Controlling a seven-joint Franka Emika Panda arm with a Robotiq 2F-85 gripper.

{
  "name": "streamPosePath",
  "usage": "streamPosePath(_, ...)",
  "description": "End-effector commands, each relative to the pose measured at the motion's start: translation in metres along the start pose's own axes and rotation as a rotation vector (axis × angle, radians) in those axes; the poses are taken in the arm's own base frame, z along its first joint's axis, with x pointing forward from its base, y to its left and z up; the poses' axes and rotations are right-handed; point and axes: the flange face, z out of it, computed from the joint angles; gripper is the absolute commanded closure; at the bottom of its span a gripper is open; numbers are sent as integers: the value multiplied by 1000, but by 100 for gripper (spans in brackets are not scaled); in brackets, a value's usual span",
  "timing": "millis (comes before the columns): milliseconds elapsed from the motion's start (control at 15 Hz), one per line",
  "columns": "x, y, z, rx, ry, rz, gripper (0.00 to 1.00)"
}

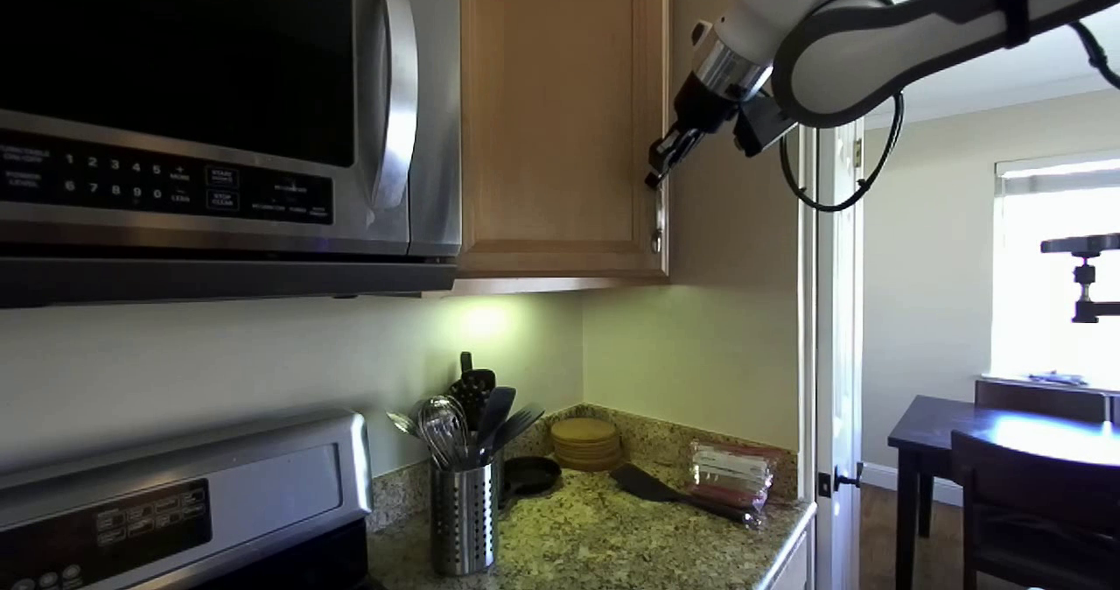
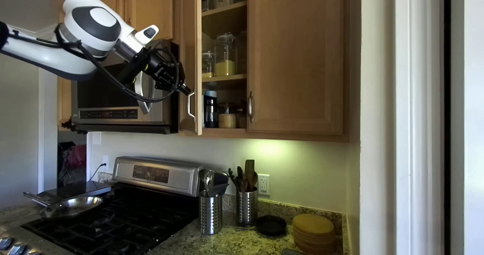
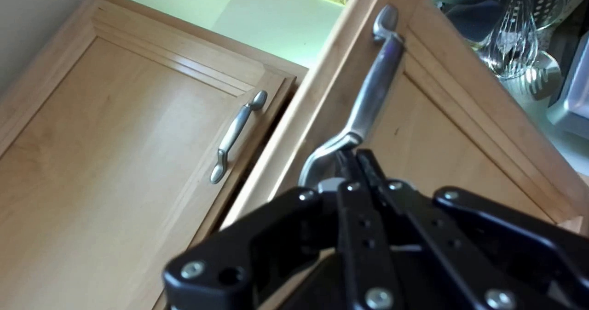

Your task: Close the left cabinet door

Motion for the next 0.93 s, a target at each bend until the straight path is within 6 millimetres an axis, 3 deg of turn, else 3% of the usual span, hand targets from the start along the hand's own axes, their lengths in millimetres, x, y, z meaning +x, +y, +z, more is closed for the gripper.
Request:
streamPosePath(0, 11, -15, 29, -18, -10, 37, 96)
streamPosePath(333, 14, -29, 38, 10, -25, 57, 97)
streamPosePath(600, -7, -41, 30, 101, -102, 48, 97)
streamPosePath(667, -16, -47, 31, 130, -131, 56, 72)
streamPosePath(867, -50, -69, 36, 235, -246, 71, 65)
